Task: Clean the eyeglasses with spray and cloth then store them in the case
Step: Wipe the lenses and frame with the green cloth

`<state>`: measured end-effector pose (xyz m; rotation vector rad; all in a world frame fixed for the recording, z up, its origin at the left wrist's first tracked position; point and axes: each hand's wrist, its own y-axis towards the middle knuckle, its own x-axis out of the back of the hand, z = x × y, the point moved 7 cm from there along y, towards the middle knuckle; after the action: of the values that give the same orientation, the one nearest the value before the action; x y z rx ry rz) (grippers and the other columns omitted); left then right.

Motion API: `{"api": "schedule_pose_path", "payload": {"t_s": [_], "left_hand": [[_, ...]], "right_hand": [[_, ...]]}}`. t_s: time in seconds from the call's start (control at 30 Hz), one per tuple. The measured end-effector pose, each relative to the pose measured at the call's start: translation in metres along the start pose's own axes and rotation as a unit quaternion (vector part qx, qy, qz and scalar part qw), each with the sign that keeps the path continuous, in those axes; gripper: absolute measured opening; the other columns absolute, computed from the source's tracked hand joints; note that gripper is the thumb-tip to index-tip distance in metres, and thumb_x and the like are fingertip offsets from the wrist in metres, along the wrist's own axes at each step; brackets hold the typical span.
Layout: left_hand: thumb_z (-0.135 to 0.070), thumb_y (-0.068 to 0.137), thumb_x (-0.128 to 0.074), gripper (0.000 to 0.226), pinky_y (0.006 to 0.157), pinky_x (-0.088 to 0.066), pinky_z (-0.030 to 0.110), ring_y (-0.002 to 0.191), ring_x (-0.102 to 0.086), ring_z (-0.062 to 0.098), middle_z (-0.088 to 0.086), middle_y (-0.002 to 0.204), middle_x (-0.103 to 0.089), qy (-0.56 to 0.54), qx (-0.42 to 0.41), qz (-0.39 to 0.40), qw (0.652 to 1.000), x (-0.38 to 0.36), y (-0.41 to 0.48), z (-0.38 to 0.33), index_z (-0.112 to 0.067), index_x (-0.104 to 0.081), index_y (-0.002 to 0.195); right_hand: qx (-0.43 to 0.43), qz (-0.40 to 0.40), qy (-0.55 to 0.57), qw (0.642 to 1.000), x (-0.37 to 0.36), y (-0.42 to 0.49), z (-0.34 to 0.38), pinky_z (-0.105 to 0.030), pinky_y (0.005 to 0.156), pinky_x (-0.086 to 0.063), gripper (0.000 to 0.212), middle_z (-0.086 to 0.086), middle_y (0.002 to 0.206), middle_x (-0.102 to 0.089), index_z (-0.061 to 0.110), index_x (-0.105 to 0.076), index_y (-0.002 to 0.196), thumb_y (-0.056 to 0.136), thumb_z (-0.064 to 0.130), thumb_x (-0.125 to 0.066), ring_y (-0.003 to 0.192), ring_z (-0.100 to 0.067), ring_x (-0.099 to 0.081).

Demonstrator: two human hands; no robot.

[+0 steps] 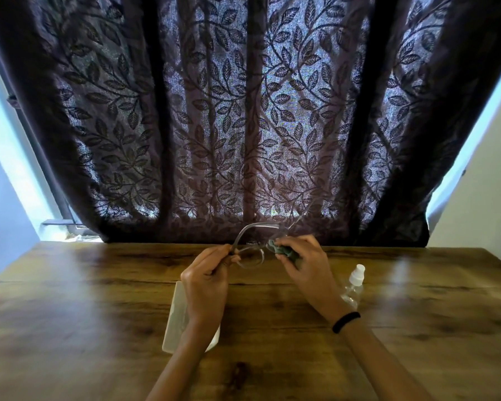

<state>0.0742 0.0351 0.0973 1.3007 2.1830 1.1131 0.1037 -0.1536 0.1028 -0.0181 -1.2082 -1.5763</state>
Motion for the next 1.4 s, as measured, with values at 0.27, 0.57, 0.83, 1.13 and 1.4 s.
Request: {"api": "schedule_pose_path", "payload": {"t_s": [0.27,0.57,0.83,1.13,1.4], "left_hand": [[0.015,0.069,-0.069,0.022,0.071,-0.051,0.011,0.078,-0.064,0.002,0.006,0.082,-0.069,0.015,0.022,-0.007,1.0,0.003,-0.001,0.015,0.003,-0.07,0.088],[0.008,0.074,-0.066,0.031,0.067,-0.054,0.016,0.074,-0.066,0.002,-0.012,0.082,-0.066,-0.028,0.063,-0.003,0.998,0.006,-0.006,0.019,-0.016,-0.066,0.093],[0.002,0.076,-0.067,0.035,0.068,-0.055,0.016,0.073,-0.067,0.003,-0.021,0.075,-0.069,-0.031,0.138,-0.016,0.99,0.006,-0.011,0.034,-0.032,-0.065,0.086],[-0.012,0.077,-0.071,0.033,0.082,-0.054,0.034,0.076,-0.066,-0.003,-0.012,0.082,-0.069,-0.022,0.271,-0.011,0.962,0.002,-0.017,0.058,-0.014,-0.064,0.109],[0.005,0.073,-0.07,0.049,0.071,-0.05,0.01,0.078,-0.062,-0.002,-0.005,0.097,-0.057,0.04,0.097,-0.008,0.994,0.003,-0.012,0.021,-0.008,-0.059,0.118]], "right_hand": [[-0.125,-0.055,0.162,0.977,0.001,-0.004,-0.017,-0.005,0.072,-0.046,0.019,0.005,0.088,-0.061,0.019,-0.061,0.085,0.075,0.005,-0.07,0.08,-0.001,-0.059],[-0.284,-0.05,0.348,0.892,0.003,-0.003,-0.057,-0.028,0.08,-0.052,0.021,0.001,0.099,-0.061,0.01,-0.06,0.11,0.09,0.014,-0.051,0.093,-0.017,-0.059],[-0.259,0.04,0.361,0.895,-0.003,0.002,-0.048,-0.026,0.067,-0.05,0.014,0.0,0.086,-0.064,0.021,-0.067,0.087,0.089,0.02,-0.053,0.078,-0.012,-0.06],[-0.161,0.017,0.227,0.96,0.007,0.013,-0.026,-0.008,0.049,-0.043,0.016,-0.005,0.064,-0.058,0.005,-0.061,0.087,0.092,0.016,-0.051,0.049,0.003,-0.054],[-0.044,0.031,-0.004,0.999,0.012,0.019,-0.002,-0.029,0.072,-0.037,0.017,-0.005,0.082,-0.053,0.004,-0.062,0.089,0.091,0.017,-0.053,0.081,-0.017,-0.048]]}}
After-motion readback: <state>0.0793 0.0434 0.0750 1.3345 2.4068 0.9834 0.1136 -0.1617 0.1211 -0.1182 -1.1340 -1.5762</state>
